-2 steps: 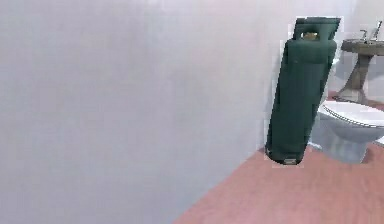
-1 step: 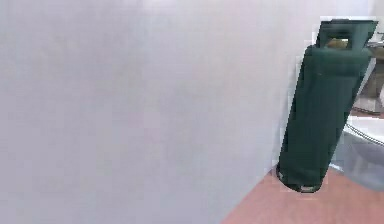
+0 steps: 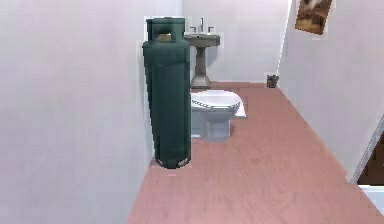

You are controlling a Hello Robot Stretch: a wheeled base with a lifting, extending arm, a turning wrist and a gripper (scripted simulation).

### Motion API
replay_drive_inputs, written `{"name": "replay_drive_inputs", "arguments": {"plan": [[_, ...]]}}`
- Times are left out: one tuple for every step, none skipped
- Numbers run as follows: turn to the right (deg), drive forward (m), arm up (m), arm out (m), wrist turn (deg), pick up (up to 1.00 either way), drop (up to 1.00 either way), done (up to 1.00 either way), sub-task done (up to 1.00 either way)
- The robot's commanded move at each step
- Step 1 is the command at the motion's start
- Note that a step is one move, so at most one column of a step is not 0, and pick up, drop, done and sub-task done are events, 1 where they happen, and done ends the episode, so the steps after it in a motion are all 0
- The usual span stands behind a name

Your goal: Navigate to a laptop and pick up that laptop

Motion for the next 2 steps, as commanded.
{"name": "replay_drive_inputs", "arguments": {"plan": [[0.0,0.40,0.00,0.00,0.0,0.00,0.00,0.00,0.00],[45.0,0.00,0.00,0.00,0.0,0.00,0.00,0.00,0.00]]}}
